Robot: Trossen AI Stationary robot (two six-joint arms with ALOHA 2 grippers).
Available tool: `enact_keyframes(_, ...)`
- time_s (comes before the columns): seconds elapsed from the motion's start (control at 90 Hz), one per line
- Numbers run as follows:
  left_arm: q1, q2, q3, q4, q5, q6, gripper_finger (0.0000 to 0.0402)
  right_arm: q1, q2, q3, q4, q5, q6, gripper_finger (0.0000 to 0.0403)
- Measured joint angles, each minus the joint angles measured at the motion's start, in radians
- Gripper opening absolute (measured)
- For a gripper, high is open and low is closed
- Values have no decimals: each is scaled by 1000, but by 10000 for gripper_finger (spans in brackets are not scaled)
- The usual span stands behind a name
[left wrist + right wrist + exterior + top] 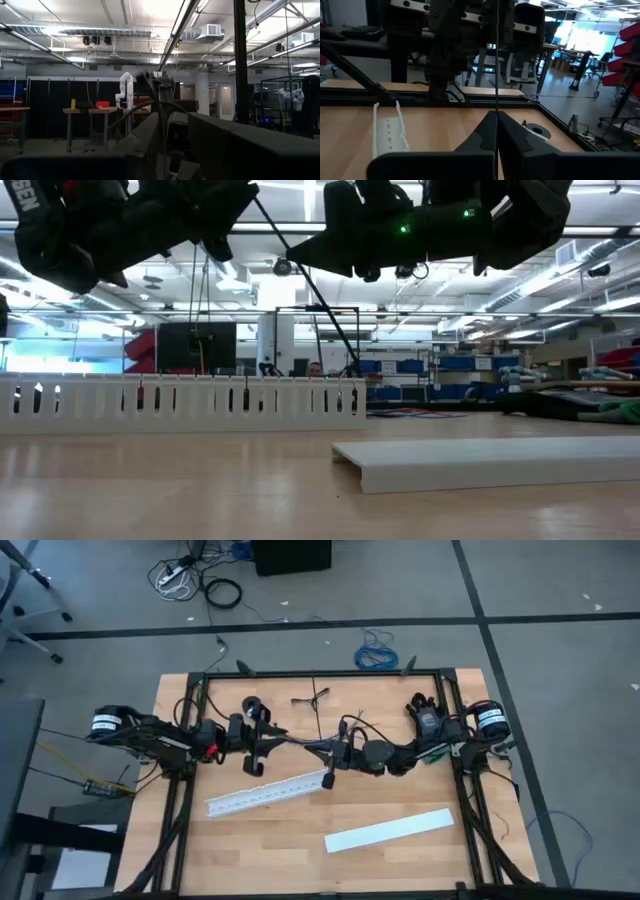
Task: Ziptie cables
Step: Insert the black zip tie into the locking head
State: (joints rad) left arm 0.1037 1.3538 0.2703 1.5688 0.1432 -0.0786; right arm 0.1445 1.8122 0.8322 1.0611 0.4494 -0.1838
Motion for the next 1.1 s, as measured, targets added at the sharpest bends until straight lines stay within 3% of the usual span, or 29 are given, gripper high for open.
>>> enact_keyframes(0.644, 15, -17, 0, -6, 0, 0, 92, 3, 0, 0, 8, 7, -4, 0)
enact_keyframes(1.1, 15, -17, 0, -10, 0, 40, 8, 3, 0, 0, 8, 7, -4, 0)
